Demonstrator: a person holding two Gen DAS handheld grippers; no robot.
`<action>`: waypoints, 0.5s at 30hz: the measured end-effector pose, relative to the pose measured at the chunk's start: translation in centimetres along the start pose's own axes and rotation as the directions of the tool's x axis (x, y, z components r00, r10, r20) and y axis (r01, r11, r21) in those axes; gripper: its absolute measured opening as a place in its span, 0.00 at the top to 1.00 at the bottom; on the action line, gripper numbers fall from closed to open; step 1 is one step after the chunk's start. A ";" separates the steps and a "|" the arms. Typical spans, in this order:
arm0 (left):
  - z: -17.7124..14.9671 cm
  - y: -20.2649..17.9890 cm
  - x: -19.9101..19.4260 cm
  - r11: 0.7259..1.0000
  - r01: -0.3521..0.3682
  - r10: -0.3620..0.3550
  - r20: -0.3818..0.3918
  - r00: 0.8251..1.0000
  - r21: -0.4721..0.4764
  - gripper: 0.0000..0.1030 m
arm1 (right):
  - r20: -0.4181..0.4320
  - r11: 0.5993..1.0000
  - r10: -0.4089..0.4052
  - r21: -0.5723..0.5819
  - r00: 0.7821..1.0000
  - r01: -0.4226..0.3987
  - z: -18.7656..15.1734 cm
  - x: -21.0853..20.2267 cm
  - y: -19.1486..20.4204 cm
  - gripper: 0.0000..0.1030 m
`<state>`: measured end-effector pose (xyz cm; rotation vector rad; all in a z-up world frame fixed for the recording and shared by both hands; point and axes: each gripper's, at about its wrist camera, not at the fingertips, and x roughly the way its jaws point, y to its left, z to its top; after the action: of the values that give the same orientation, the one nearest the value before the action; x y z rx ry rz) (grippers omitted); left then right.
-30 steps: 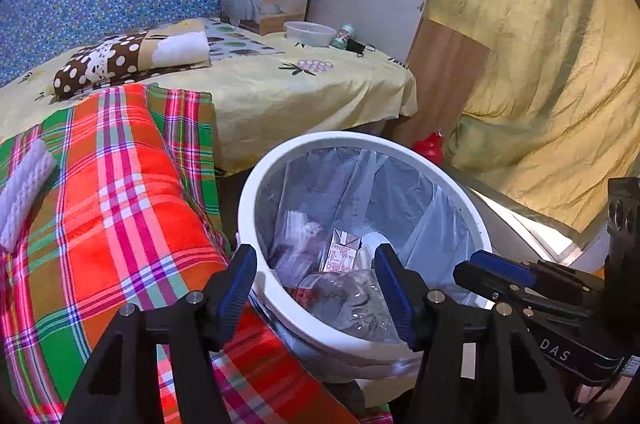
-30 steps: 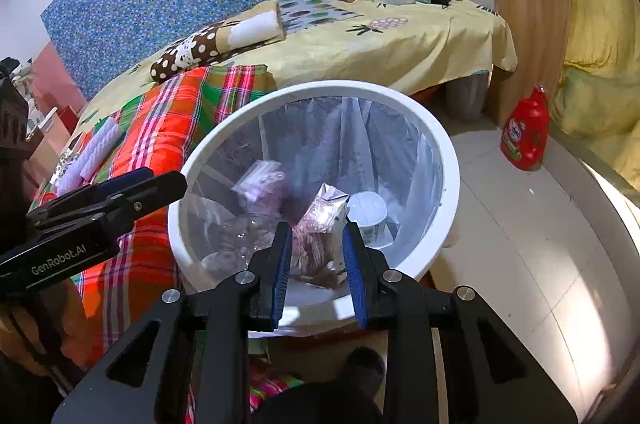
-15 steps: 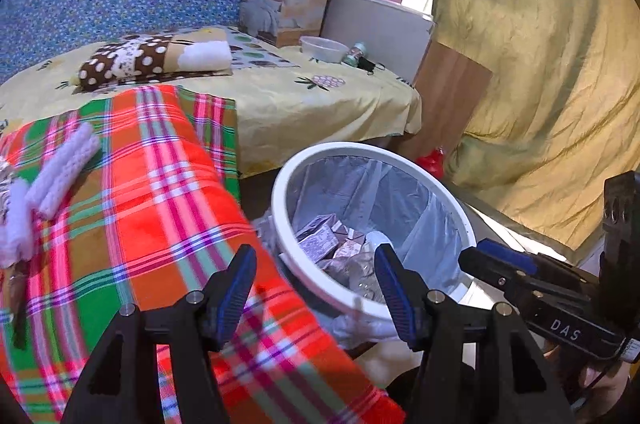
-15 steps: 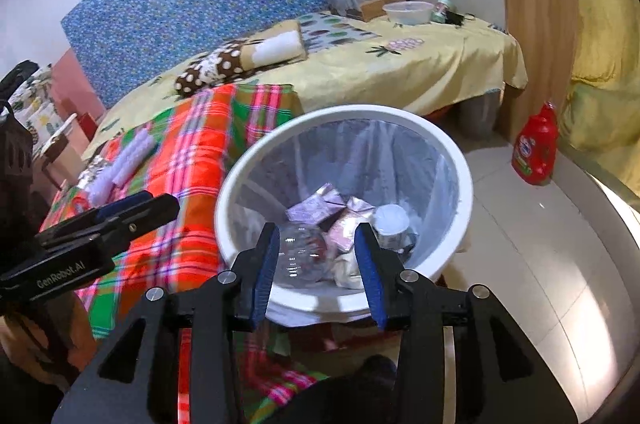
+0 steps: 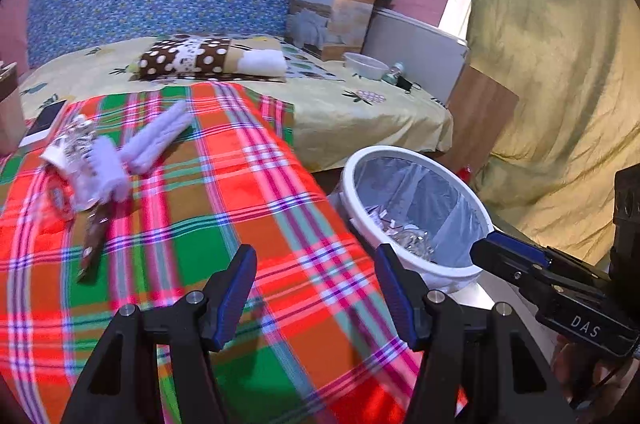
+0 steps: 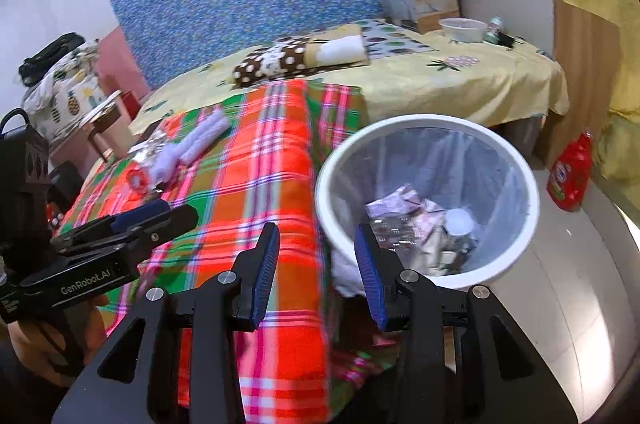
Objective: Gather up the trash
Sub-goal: 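Move both tools back over the plaid cloth toward the remaining trash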
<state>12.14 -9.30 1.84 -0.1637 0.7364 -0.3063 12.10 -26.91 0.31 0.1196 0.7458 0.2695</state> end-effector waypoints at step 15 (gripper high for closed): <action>-1.1 4.4 -4.0 0.993 -0.103 0.105 0.040 0.994 -0.064 0.42 | -0.012 0.993 0.099 -0.056 0.995 -0.100 -0.2 0.6 4.1 0.60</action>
<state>9.49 -3.87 2.47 -0.1892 0.7091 -0.1801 11.55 -22.76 0.57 0.1018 0.7415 0.3861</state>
